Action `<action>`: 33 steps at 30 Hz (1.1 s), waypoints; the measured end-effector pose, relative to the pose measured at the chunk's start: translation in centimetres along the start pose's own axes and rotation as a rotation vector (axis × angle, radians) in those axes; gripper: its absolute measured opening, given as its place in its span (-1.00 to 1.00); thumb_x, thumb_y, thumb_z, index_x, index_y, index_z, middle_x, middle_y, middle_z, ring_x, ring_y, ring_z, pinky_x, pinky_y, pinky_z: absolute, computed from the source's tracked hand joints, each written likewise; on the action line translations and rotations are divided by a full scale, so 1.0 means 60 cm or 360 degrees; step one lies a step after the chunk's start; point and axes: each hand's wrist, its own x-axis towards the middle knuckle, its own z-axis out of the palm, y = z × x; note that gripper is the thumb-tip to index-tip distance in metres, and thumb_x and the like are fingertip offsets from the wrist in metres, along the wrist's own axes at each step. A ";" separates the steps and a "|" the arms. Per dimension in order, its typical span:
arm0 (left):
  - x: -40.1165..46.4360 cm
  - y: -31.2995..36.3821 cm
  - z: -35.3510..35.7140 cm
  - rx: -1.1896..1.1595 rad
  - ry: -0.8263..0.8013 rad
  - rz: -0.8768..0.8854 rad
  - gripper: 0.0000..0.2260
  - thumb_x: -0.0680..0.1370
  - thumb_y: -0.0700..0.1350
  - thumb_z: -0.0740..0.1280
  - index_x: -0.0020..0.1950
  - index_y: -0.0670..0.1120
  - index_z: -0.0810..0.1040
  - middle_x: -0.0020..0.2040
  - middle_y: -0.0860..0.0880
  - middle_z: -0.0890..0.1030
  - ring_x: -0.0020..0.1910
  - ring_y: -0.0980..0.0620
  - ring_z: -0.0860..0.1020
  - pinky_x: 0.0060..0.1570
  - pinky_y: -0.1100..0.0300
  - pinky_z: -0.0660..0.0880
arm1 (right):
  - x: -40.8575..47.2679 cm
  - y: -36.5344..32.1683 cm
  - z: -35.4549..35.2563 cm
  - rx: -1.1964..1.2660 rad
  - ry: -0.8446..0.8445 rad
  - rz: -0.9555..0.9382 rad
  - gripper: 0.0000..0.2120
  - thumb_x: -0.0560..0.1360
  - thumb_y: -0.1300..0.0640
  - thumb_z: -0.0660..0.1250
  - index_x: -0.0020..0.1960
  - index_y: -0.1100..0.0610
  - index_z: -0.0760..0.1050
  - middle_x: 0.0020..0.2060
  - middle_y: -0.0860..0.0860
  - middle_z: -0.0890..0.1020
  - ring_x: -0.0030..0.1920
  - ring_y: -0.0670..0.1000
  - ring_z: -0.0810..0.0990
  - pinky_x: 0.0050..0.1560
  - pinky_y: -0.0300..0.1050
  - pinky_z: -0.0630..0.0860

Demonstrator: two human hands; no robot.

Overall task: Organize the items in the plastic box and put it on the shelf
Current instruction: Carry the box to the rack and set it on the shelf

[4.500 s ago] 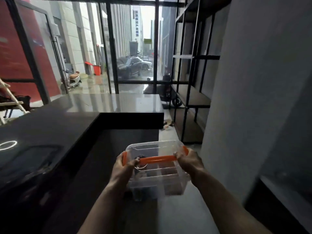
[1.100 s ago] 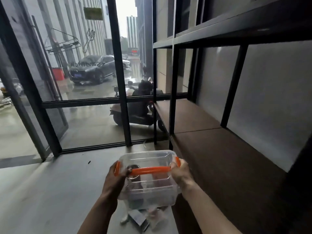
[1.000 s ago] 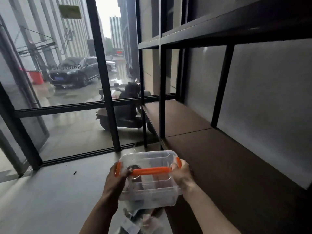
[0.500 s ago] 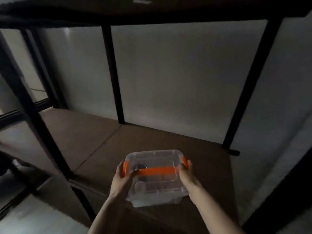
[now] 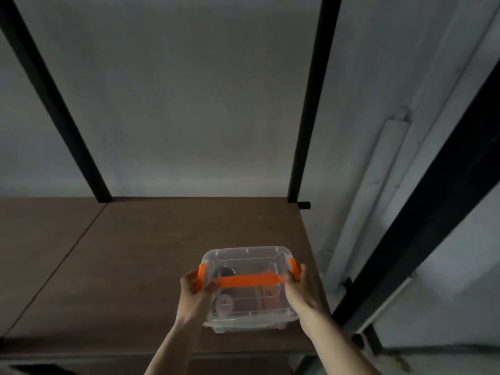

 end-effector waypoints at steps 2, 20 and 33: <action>0.003 -0.009 0.011 0.0005 -0.0012 0.0019 -0.85 0.52 -0.17 0.39 -0.18 -0.11 0.75 -0.27 -0.12 0.73 -0.31 -0.09 0.70 -0.33 0.03 0.59 | 0.013 0.012 0.002 0.0015 0.0021 0.0039 -0.48 0.70 -0.01 0.09 0.61 0.11 0.12 0.47 0.12 0.39 0.36 0.12 0.48 0.17 -0.03 0.48; 0.041 -0.158 0.017 0.0192 0.0004 -0.0048 -0.38 0.46 -0.12 0.50 0.45 0.00 0.32 0.19 -0.10 0.58 0.04 -0.08 0.66 -0.15 0.02 0.66 | 0.072 0.098 0.038 0.0146 -0.0081 0.0194 -0.66 0.67 0.04 0.17 0.41 0.08 0.29 -0.06 0.00 0.53 -0.16 -0.10 0.56 -0.34 -0.24 0.39; 0.043 -0.155 0.025 0.0449 0.0105 -0.0124 -0.40 0.50 -0.21 0.47 0.48 -0.01 0.32 0.18 -0.05 0.57 0.00 0.01 0.62 -0.13 0.11 0.58 | 0.085 0.114 0.033 -0.0043 -0.0108 0.0063 -0.60 0.67 -0.02 0.15 0.46 0.09 0.26 -0.01 0.01 0.57 -0.21 -0.10 0.58 -0.34 -0.26 0.43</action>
